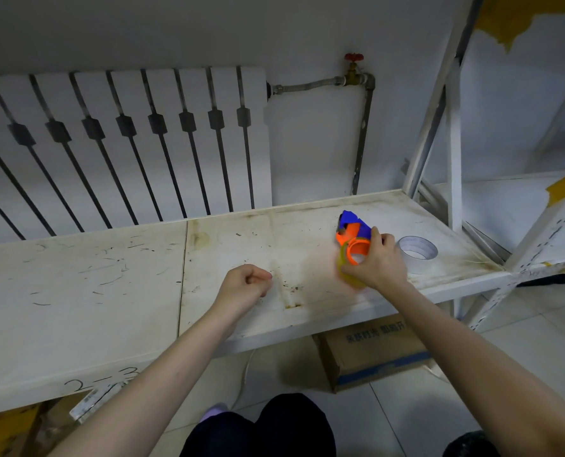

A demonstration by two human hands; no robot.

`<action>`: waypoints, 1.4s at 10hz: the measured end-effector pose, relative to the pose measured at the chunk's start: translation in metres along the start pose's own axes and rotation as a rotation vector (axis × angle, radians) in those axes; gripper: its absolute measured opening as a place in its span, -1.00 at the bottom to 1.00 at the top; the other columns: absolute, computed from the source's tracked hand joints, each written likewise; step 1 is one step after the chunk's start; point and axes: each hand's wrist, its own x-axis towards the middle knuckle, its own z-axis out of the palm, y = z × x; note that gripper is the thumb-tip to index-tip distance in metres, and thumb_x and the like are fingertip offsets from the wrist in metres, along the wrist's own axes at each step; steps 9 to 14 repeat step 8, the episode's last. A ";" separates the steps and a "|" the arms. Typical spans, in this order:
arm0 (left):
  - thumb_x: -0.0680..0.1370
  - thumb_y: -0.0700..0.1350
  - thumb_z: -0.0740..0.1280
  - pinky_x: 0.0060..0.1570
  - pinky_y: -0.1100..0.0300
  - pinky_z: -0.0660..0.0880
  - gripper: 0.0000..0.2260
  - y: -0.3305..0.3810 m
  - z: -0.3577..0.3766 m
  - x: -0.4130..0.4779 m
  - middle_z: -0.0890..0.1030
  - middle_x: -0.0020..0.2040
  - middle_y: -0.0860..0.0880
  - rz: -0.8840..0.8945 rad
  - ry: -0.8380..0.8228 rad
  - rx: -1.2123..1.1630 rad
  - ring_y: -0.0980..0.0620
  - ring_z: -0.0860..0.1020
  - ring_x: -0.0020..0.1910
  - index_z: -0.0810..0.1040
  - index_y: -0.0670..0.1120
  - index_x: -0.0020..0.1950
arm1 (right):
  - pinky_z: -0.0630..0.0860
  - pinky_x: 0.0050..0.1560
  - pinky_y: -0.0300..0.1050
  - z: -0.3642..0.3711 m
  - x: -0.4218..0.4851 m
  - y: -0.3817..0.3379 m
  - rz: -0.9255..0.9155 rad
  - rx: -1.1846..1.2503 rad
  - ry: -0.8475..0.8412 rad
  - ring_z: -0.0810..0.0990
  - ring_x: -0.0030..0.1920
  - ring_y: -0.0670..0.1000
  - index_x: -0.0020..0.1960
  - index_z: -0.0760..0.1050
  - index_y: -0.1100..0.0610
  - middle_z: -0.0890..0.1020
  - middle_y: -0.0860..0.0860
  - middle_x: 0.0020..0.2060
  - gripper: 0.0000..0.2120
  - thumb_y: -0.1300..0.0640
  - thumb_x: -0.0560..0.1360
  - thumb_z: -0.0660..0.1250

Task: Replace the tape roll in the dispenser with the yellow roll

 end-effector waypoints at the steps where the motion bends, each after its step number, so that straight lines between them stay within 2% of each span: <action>1: 0.50 -0.28 0.29 -0.53 0.46 0.38 -0.91 0.003 0.001 0.001 0.48 -0.31 -0.03 0.007 -0.013 0.019 0.06 0.48 -0.28 0.56 -0.15 -0.06 | 0.43 0.14 0.08 0.002 0.004 0.004 0.035 -0.089 -0.048 0.35 0.30 0.22 0.48 0.05 0.15 0.33 0.16 0.31 0.02 -0.25 0.22 0.44; 3: 0.50 -0.27 0.30 -0.33 0.30 0.39 -0.92 0.013 -0.001 0.005 0.50 -0.28 -0.03 -0.005 -0.010 0.007 0.05 0.49 -0.26 0.56 -0.12 -0.10 | 0.42 0.20 0.10 0.006 0.007 0.010 0.025 -0.111 -0.099 0.29 0.35 0.21 0.49 0.03 0.17 0.31 0.16 0.36 0.03 -0.29 0.24 0.41; 5: 0.50 -0.25 0.28 -0.28 0.27 0.41 -0.91 0.033 -0.005 0.005 0.54 -0.20 0.00 0.018 0.003 -0.007 0.06 0.51 -0.22 0.55 -0.08 -0.12 | 0.30 0.33 0.15 0.000 0.004 0.002 0.038 -0.142 -0.140 0.20 0.43 0.22 0.49 0.00 0.14 0.22 0.18 0.44 0.03 -0.28 0.26 0.42; 6: 0.50 -0.25 0.28 -0.29 0.29 0.42 -0.91 0.042 -0.009 0.002 0.55 -0.16 0.00 0.051 0.012 -0.016 0.06 0.52 -0.21 0.55 -0.10 -0.07 | 0.20 0.39 0.17 -0.002 -0.008 -0.012 -0.028 -0.119 -0.077 0.17 0.46 0.21 0.48 0.06 0.12 0.17 0.17 0.47 -0.04 -0.19 0.27 0.45; 7: 0.51 -0.23 0.28 -0.27 0.28 0.43 -0.92 0.053 -0.018 -0.008 0.55 -0.13 0.01 0.078 0.017 -0.015 0.06 0.53 -0.19 0.55 -0.08 -0.09 | 0.36 0.28 0.01 -0.010 -0.024 -0.032 -0.161 0.054 -0.030 0.34 0.36 0.16 0.41 0.25 0.14 0.30 0.14 0.41 -0.28 -0.03 0.35 0.43; 8: 0.51 -0.21 0.29 -0.23 0.24 0.45 -0.92 0.068 -0.031 -0.019 0.57 -0.09 0.04 0.142 0.054 -0.083 0.03 0.56 -0.13 0.55 -0.07 -0.06 | 0.41 0.20 -0.15 -0.028 -0.039 -0.057 -0.311 0.270 -0.094 0.46 0.28 0.04 0.32 0.42 0.11 0.45 0.07 0.32 -0.53 0.09 0.44 0.39; 14: 0.51 -0.21 0.29 -0.23 0.24 0.45 -0.92 0.068 -0.031 -0.019 0.57 -0.09 0.04 0.142 0.054 -0.083 0.03 0.56 -0.13 0.55 -0.07 -0.06 | 0.41 0.20 -0.15 -0.028 -0.039 -0.057 -0.311 0.270 -0.094 0.46 0.28 0.04 0.32 0.42 0.11 0.45 0.07 0.32 -0.53 0.09 0.44 0.39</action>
